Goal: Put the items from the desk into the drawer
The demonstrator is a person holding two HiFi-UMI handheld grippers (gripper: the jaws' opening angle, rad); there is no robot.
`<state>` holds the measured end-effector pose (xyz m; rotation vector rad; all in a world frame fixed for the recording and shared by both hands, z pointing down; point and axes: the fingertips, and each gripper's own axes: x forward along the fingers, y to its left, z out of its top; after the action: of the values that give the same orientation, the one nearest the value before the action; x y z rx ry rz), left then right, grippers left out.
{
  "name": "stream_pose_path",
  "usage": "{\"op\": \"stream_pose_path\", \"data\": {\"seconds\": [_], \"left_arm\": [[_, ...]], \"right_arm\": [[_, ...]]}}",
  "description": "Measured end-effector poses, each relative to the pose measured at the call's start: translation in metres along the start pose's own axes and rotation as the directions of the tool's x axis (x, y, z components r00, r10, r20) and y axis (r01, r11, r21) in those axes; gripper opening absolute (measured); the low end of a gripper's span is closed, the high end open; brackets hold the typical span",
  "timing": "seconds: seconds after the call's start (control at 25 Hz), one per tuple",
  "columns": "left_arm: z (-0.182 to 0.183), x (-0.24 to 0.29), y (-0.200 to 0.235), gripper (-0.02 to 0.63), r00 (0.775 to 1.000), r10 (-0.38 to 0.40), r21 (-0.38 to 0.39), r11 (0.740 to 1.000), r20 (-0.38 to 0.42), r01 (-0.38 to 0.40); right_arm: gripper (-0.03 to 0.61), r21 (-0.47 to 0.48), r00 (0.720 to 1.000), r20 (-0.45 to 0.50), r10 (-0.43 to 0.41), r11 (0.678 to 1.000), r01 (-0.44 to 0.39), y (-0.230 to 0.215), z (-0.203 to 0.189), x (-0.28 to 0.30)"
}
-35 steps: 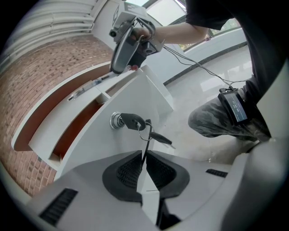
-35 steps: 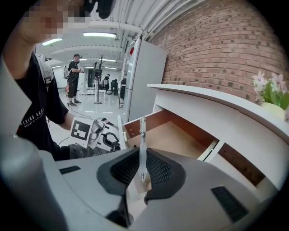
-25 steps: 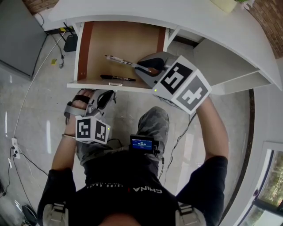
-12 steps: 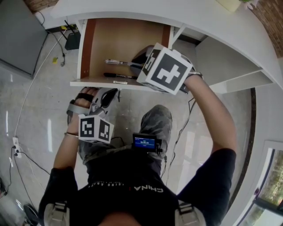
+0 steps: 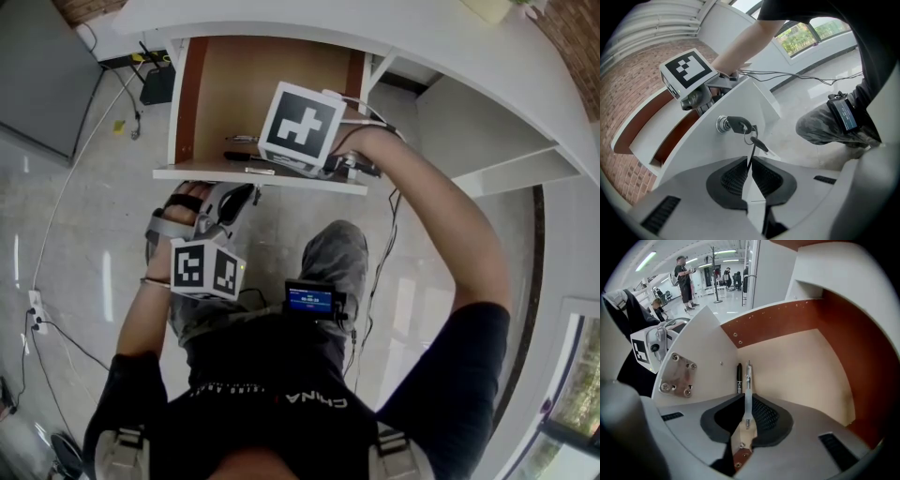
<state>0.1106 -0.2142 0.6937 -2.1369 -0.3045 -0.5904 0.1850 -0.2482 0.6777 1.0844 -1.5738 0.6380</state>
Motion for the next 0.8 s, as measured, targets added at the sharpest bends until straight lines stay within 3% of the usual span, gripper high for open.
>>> {"op": "stream_pose_path", "data": {"seconds": [0.24,0.8], "left_arm": [[0.000,0.000,0.000,0.035,1.000,-0.002,-0.005,1.000,0.000,0.002],[0.000,-0.001,0.001,0.035,1.000,-0.003,-0.005,1.000,0.004,0.003]], "right_arm": [[0.055,0.003,0.998,-0.048,0.049,0.999,-0.049,0.006,0.001,0.019],[0.055,-0.001,0.976,-0.206,0.074,0.997,-0.076,0.000,-0.022,0.051]]}}
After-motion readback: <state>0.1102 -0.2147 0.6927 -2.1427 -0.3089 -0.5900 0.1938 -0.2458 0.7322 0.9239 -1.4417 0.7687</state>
